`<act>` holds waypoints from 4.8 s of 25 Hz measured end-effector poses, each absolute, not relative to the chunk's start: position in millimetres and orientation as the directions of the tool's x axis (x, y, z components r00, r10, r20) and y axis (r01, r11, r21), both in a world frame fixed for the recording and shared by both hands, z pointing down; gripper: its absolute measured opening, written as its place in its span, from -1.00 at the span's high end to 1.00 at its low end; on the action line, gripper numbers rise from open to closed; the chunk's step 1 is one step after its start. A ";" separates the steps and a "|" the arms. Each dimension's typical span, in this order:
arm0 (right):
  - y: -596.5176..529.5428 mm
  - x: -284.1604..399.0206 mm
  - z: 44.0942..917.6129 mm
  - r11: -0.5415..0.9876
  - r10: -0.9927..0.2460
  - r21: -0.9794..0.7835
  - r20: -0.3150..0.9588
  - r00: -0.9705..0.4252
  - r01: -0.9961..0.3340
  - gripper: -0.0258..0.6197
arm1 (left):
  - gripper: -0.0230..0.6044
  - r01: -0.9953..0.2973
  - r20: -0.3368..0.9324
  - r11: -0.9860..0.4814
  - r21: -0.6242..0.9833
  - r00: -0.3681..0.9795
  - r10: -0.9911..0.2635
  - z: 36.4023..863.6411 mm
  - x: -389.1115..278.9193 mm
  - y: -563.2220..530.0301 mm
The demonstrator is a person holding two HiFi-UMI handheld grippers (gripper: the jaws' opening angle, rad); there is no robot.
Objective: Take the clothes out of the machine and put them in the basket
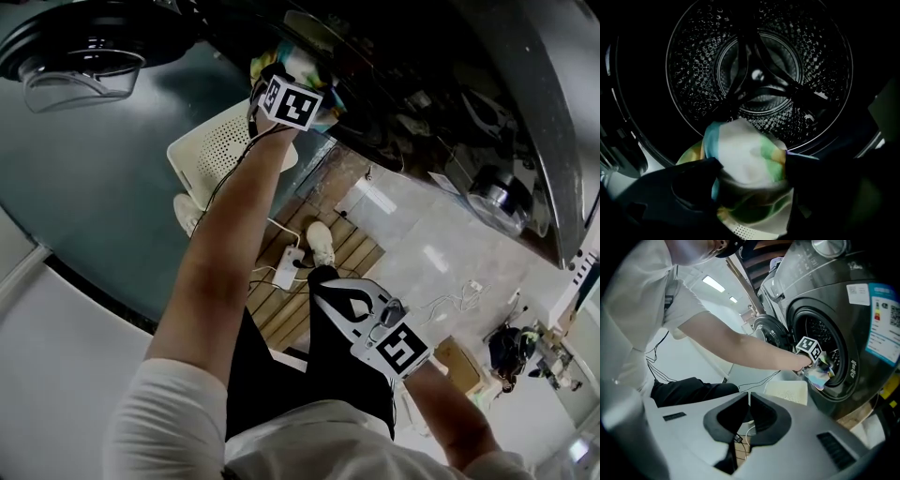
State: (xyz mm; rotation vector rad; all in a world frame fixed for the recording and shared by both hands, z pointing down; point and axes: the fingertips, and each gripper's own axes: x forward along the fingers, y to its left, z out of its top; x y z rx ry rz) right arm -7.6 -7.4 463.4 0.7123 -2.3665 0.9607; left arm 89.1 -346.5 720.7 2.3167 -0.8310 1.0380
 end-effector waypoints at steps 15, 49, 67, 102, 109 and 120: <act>-12.8 3.6 479.1 0.578 -0.295 -0.501 0.607 -0.738 -0.644 0.88 | 0.22 -0.731 0.790 -0.659 0.178 0.505 -0.348 744.9 94.2 -352.4; 53.6 19.4 414.3 0.763 -0.244 -0.422 0.514 -0.822 -0.490 0.88 | 0.56 -0.745 0.589 -0.600 0.291 0.634 -0.501 512.3 29.9 -251.5; 72.9 7.4 407.6 0.859 -0.091 -0.404 0.485 -0.870 -0.315 0.88 | 0.56 -0.819 0.442 -0.504 0.274 0.573 -0.690 384.1 -77.6 -178.7; 15.8 -78.9 461.3 0.809 -0.014 -0.486 0.546 -0.838 -0.330 0.88 | 0.53 -0.763 0.498 -0.544 0.350 0.643 -0.582 579.9 -172.2 -191.4; -23.2 -93.9 483.0 0.771 -0.083 -0.487 0.562 -0.823 -0.410 0.88 | 0.51 -0.671 0.589 -0.667 0.324 0.695 -0.412 656.9 -163.3 -203.8; -54.9 -111.6 514.8 0.716 -0.128 -0.499 0.595 -0.793 -0.489 0.88 | 0.34 -0.555 0.721 -0.775 0.303 0.665 -0.194 768.2 -164.3 -204.7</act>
